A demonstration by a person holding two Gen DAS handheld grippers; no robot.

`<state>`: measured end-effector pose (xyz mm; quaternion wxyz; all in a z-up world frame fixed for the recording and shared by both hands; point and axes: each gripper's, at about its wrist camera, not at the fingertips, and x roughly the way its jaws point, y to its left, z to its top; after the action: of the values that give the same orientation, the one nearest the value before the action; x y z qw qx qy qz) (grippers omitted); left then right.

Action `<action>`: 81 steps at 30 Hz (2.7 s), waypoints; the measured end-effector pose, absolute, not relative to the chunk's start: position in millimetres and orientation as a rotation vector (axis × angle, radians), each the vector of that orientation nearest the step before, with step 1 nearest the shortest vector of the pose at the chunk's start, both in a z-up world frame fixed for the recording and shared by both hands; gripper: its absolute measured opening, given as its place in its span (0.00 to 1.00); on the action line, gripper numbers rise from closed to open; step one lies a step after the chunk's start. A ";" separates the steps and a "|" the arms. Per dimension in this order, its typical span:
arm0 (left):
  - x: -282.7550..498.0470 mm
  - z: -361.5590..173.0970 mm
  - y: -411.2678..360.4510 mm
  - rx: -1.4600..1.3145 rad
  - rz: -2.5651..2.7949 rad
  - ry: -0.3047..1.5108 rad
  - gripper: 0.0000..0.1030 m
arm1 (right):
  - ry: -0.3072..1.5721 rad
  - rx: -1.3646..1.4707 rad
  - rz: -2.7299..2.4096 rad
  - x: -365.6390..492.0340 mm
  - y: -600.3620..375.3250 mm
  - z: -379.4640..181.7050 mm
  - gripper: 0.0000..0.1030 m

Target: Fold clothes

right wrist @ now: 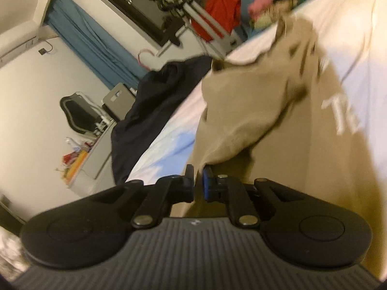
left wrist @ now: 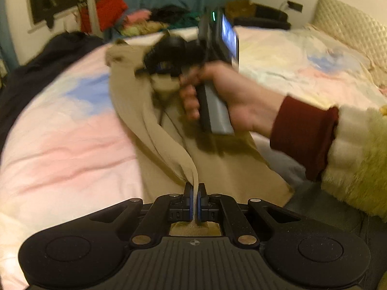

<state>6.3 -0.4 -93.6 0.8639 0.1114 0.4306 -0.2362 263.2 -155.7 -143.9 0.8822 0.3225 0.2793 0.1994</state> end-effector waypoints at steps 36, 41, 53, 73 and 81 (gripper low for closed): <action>83.4 -154.1 91.6 -0.310 -0.398 1.220 0.34 | 1.081 0.779 0.358 70.8 -227.7 -166.0 0.73; 72.3 -157.1 90.4 -0.364 -0.467 1.278 0.26 | 1.144 0.722 0.397 70.5 -210.4 -169.7 0.59; 69.4 -159.0 86.0 -0.343 -0.458 1.291 0.08 | 1.167 0.581 0.438 58.7 -195.3 -163.5 0.46; 27.1 -60.5 131.7 -0.640 -0.573 0.914 0.04 | 0.771 0.546 0.341 -5.9 -218.6 -64.2 0.10; -18.1 -19.2 141.6 -0.633 -0.625 0.823 0.04 | 0.637 0.456 0.361 -43.3 -219.4 -18.1 0.09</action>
<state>-18.1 141.6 -19.2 0.8221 -0.2973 0.3866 -0.2938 -43.3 -219.4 -18.1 0.9084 0.2208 0.3089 0.1750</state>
